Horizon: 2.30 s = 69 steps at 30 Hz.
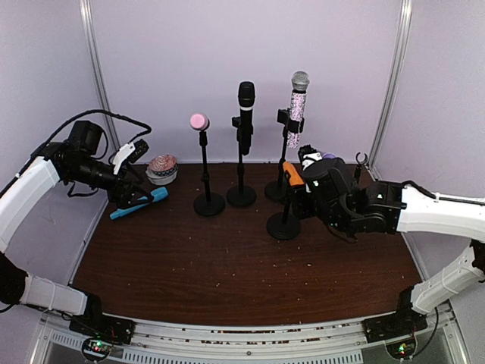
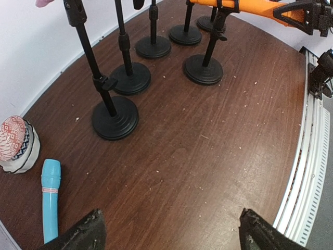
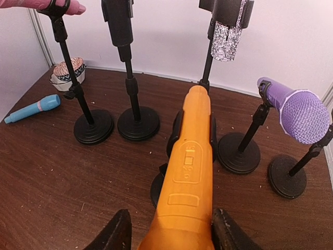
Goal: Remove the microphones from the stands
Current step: Pick up the microphone stand with the microphone from the center of the board, then hold the microphone stand with the microphone at the center of the board.
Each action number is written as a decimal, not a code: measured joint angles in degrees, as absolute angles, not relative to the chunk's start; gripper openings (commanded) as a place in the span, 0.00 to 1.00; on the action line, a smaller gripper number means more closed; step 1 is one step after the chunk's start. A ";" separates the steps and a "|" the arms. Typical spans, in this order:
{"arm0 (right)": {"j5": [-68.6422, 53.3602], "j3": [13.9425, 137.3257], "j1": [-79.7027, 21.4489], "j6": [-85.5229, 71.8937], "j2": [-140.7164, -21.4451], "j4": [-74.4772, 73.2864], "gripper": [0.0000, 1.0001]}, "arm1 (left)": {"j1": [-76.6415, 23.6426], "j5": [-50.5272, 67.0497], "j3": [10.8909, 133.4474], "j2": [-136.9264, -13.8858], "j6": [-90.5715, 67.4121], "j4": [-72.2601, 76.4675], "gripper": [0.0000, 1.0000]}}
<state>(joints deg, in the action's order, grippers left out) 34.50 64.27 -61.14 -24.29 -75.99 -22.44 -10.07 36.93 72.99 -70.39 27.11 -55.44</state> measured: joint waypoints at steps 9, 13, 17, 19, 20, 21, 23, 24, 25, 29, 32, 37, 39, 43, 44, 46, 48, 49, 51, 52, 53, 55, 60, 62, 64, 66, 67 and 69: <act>36.16 67.79 -64.97 -23.31 -77.91 -24.60 0.00 | -10.07 37.10 72.95 -70.39 26.63 -55.40 0.91; 35.81 71.72 -68.53 -22.22 -80.01 -25.02 0.00 | -10.07 37.45 72.51 -70.37 26.28 -55.35 0.91; 34.37 75.99 -72.01 -20.71 -82.67 -23.70 0.00 | -10.07 38.06 71.66 -70.13 25.58 -55.13 0.91; 33.26 78.17 -73.32 -19.79 -84.60 -22.20 0.00 | -10.07 38.46 70.85 -69.71 25.08 -54.81 0.90; 32.69 79.42 -73.89 -19.33 -85.73 -21.54 0.00 | -10.07 38.63 70.52 -69.56 24.91 -54.70 0.90; 32.05 80.36 -74.39 -18.98 -86.76 -20.91 0.00 | -10.07 38.83 70.11 -69.36 24.64 -54.41 0.89; 30.76 82.65 -75.13 -17.91 -89.36 -19.55 0.00 | -10.13 39.07 69.52 -69.14 24.10 -53.91 0.88; 30.41 83.83 -75.31 -17.43 -90.67 -19.07 0.00 | -10.33 39.24 69.10 -69.01 23.81 -53.49 0.88; 30.17 85.17 -75.44 -16.82 -92.07 -18.65 0.00 | -10.63 39.29 68.60 -68.90 23.38 -52.88 0.88; 29.17 90.41 -75.79 -15.09 -97.14 -18.22 0.00 | -13.04 39.20 66.52 -68.86 21.32 -50.06 0.87; 28.56 92.55 -76.36 -14.20 -99.48 -18.11 0.00 | -16.49 38.37 65.32 -69.12 19.57 -47.59 0.87; 28.29 92.86 -77.36 -13.65 -101.38 -17.82 0.00 | -22.85 36.38 65.34 -72.97 17.12 -42.37 0.86; 28.32 92.79 -77.45 -13.89 -101.47 -17.78 0.00 | -24.91 35.31 65.36 -75.55 15.68 -39.59 0.86; 28.38 92.20 -77.52 -15.00 -101.47 -17.47 0.00 | -27.59 33.58 65.39 -79.37 12.97 -34.70 0.83; 28.40 91.92 -77.56 -15.29 -101.45 -17.23 0.00 | -28.01 33.23 65.39 -79.92 12.34 -33.74 0.83; 28.53 91.20 -77.60 -15.99 -101.45 -16.88 0.00 | -28.64 32.75 65.39 -80.88 11.18 -31.81 0.81; 28.84 90.72 -77.62 -16.86 -101.47 -16.69 0.00 | -29.06 32.62 65.39 -82.08 9.93 -30.15 0.77; 29.10 90.61 -77.60 -17.23 -101.47 -16.62 0.00 | -29.23 32.73 65.43 -82.72 9.50 -29.69 0.76; 29.65 90.37 -77.60 -18.17 -101.45 -16.34 0.00 | -29.65 32.82 65.67 -84.09 8.88 -29.04 0.73; 29.91 90.13 -77.60 -18.55 -101.45 -16.05 0.00 | -29.82 32.82 65.71 -84.66 8.60 -28.73 0.71; 30.17 89.80 -77.60 -19.00 -101.38 -15.68 0.00 | -30.06 32.84 65.76 -85.19 8.34 -28.38 0.70; 30.61 88.84 -77.60 -20.03 -101.14 -15.14 0.00 | -30.61 32.95 65.76 -86.04 7.60 -27.86 0.66; 30.98 87.42 -77.32 -21.91 -100.60 -13.85 0.00 | -31.22 33.65 65.76 -87.55 5.02 -25.89 0.58; 31.00 87.02 -77.14 -22.55 -100.60 -13.34 0.00 | -31.22 34.09 65.76 -87.99 4.03 -25.23 0.55; 31.00 86.63 -77.01 -22.90 -100.57 -12.82 0.00 | -31.22 34.68 65.76 -88.27 3.25 -24.84 0.52; 30.98 86.13 -76.86 -23.05 -100.49 -12.14 0.00 | -31.22 35.27 65.76 -88.49 2.66 -24.36 0.48; 30.92 85.86 -76.73 -23.16 -100.44 -11.73 0.00 | -31.22 35.44 65.76 -88.55 2.39 -24.16 0.47; 30.50 85.10 -76.47 -23.24 -100.07 -10.87 0.00 | -31.18 35.62 65.76 -88.73 2.02 -23.66 0.46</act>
<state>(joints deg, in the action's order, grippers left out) 30.50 85.10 -76.47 -23.24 -100.07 -10.87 -31.18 35.62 65.76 -88.73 2.02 -23.66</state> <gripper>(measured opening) 0.500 0.479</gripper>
